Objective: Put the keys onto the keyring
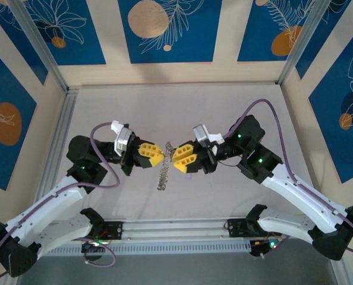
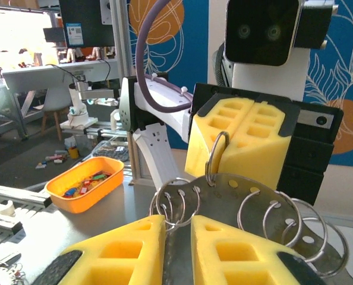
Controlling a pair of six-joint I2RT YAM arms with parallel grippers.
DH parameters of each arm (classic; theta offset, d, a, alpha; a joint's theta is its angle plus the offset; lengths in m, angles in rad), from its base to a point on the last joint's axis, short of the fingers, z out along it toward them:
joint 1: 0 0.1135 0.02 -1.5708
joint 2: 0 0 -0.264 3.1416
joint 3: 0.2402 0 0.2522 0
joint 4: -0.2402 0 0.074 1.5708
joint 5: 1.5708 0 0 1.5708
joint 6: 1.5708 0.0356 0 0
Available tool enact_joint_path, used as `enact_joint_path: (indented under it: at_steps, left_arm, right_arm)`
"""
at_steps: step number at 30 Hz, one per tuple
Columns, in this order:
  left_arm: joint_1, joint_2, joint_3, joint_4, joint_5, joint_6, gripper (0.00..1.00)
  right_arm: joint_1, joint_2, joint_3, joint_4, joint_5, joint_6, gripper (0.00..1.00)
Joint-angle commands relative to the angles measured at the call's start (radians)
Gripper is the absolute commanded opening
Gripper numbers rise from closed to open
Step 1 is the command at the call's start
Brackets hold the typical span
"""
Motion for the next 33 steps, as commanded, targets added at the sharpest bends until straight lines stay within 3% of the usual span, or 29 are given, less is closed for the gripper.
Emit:
enact_joint_path:
  at_steps: [1, 6, 22, 24, 27, 33]
  left_arm:
    - [0.011, -0.007, -0.004, 0.101, 0.013, -0.030, 0.00]
    - [0.011, 0.000, -0.007, 0.095, 0.006, -0.016, 0.00]
    - [0.010, -0.014, -0.001, -0.029, -0.027, 0.071, 0.00]
    - [0.011, -0.011, -0.001, -0.019, -0.027, 0.067, 0.00]
    - [0.010, -0.009, -0.006, -0.005, -0.029, 0.058, 0.00]
    - [0.011, -0.023, 0.009, -0.123, -0.036, 0.118, 0.00]
  right_arm:
    - [0.011, 0.017, 0.031, 0.036, 0.049, -0.011, 0.18]
    - [0.020, 0.037, 0.020, 0.141, 0.068, 0.027, 0.17]
    - [0.061, 0.046, 0.029, 0.131, 0.095, 0.000, 0.19]
    - [0.061, 0.051, 0.035, 0.118, 0.097, -0.011, 0.15]
    - [0.062, 0.068, 0.047, 0.110, 0.096, -0.018, 0.01]
    - [0.060, 0.069, 0.071, 0.063, 0.116, -0.046, 0.00]
